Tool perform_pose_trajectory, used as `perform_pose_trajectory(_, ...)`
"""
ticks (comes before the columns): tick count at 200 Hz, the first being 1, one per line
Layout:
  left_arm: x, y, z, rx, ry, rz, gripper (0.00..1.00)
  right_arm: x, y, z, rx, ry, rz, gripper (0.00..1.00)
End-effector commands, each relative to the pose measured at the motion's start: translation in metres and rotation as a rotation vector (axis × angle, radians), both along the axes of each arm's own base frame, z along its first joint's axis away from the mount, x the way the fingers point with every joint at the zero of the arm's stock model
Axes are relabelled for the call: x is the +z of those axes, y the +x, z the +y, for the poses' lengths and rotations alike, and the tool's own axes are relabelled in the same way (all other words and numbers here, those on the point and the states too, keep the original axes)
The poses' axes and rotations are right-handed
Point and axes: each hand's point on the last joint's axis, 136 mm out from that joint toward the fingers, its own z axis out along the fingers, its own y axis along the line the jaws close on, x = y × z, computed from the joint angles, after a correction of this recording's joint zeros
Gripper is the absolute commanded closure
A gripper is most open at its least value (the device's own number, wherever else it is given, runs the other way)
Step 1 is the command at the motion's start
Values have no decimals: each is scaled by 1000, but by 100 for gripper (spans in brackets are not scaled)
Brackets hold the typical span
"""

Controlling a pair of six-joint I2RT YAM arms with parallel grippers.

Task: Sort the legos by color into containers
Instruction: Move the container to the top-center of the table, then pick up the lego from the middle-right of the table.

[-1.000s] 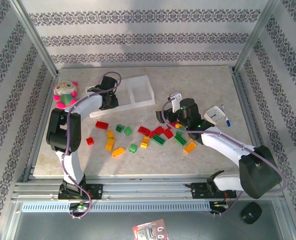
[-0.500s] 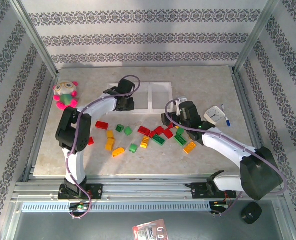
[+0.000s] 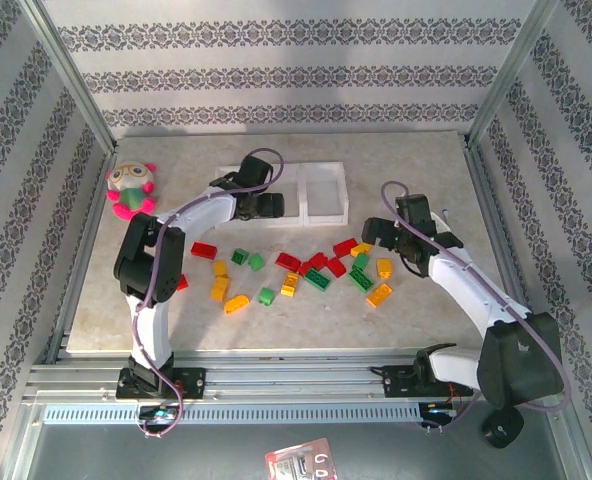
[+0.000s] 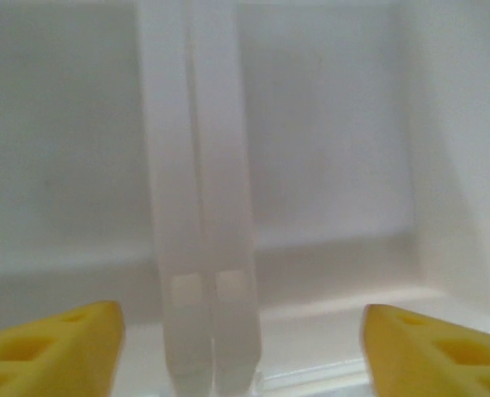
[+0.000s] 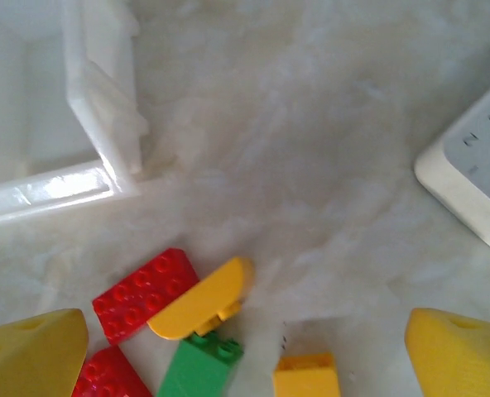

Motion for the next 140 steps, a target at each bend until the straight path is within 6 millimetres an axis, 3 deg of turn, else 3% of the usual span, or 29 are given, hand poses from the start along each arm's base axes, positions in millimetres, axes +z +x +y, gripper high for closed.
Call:
perform_pose_trajectory(1, 66, -2, -21, -98, -67, -183, 3, -11, -23, -5, 48, -36, 123, 5)
perform_pose_trajectory(29, 98, -27, -47, -314, -105, -352, 1, -30, -34, -3, 103, -57, 244, 9)
perform_pose_trajectory(49, 107, -58, -72, -518, -133, -448, 1, -43, -36, -1, 111, -53, 302, 16)
perform_pose_trajectory(94, 99, -112, -115, -789, -216, -473, 1, -71, -37, 1, 120, -59, 417, 37)
perform_pose_trajectory(140, 91, -128, -139, -870, -269, -445, 1, -81, -34, 0, 112, -73, 452, 56)
